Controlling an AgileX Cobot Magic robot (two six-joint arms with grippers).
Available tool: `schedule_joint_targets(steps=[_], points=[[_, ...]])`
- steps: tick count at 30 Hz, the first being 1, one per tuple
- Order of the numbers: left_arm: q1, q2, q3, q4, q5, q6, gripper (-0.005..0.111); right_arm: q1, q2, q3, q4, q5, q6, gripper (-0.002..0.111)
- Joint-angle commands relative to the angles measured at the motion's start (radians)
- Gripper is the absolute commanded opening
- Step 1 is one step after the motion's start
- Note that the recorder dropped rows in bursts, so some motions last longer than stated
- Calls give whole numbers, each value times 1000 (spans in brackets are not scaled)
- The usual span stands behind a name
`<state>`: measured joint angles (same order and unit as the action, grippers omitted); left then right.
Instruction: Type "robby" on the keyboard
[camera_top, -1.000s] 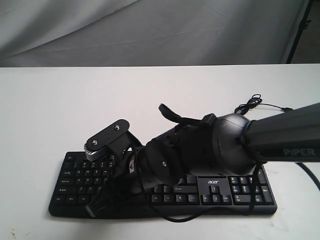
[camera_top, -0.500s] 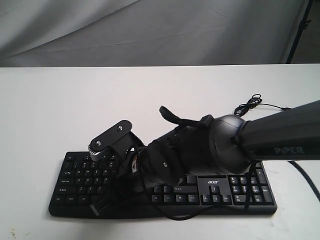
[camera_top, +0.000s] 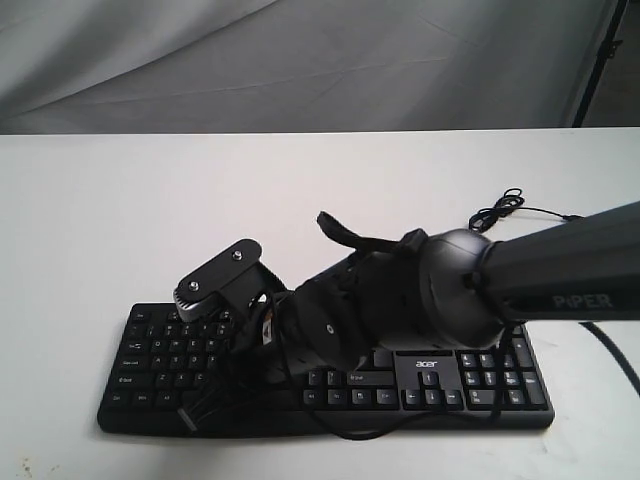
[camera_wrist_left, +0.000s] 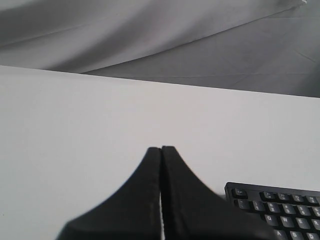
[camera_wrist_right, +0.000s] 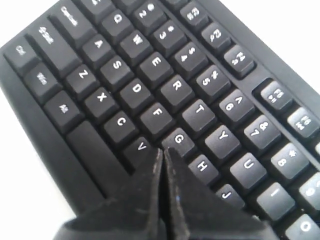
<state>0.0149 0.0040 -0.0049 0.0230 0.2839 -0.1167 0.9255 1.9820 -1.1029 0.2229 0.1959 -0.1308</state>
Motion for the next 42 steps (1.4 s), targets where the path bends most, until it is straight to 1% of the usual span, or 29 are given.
schedule_joint_targets(steps=[1, 15, 23, 29, 39, 42], points=[[-3, -4, 5, -9, -2, -4, 0, -9, -23, -4, -27, 9, -3, 0], [-3, -4, 5, -9, -2, -4, 0, -9, 33, -4, -22, -1, 0, 0], [-3, -4, 5, -9, -2, -4, 0, -11, -20, -4, -38, 6, 0, 0], [-3, -4, 5, -9, -2, -4, 0, -45, -78, -4, -40, 37, 12, 0], [-3, -4, 5, -9, -2, -4, 0, -90, -58, -5, -28, -15, 12, 0], [-3, -4, 5, -9, -2, -4, 0, -92, -25, -36, -28, -4, 12, 0]])
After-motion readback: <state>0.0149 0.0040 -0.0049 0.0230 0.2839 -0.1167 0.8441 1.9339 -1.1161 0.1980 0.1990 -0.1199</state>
